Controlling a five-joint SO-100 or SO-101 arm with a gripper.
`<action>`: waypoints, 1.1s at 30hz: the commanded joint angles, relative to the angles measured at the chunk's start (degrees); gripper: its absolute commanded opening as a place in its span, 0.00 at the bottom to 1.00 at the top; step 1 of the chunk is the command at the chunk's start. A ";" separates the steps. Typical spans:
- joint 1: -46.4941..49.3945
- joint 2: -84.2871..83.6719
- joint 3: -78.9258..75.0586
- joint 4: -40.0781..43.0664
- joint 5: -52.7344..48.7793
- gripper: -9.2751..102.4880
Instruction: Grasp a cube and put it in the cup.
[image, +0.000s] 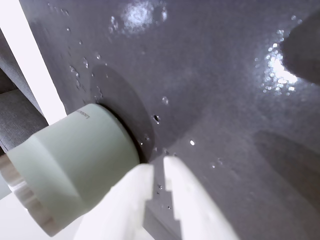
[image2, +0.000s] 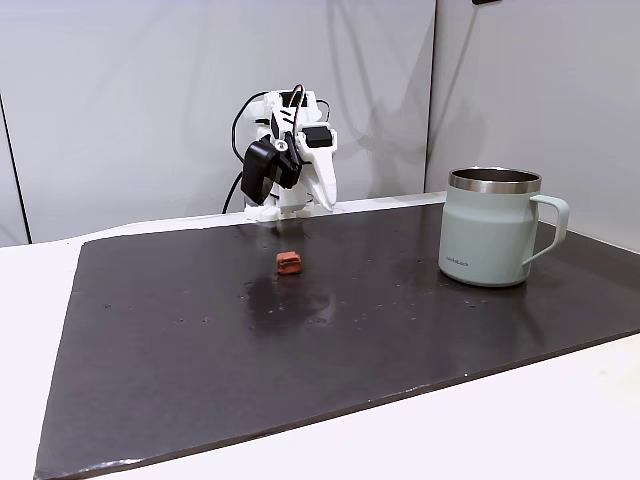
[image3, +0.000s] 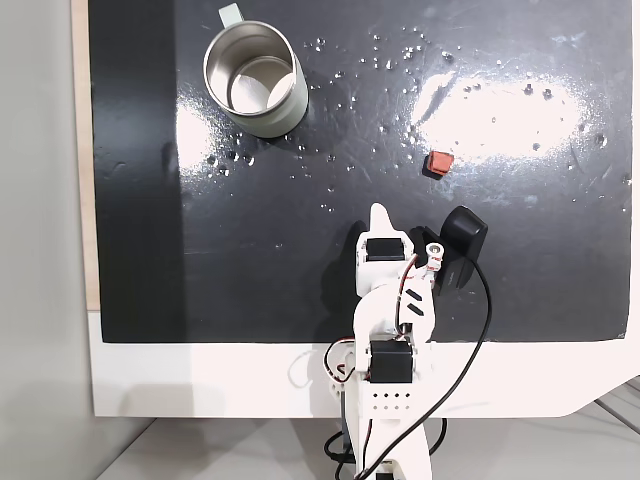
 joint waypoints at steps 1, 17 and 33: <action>-0.88 0.62 -0.44 -1.76 -0.79 0.08; -0.53 0.62 -2.99 -0.88 -1.67 0.08; 7.91 -12.83 -38.85 19.69 -11.07 0.08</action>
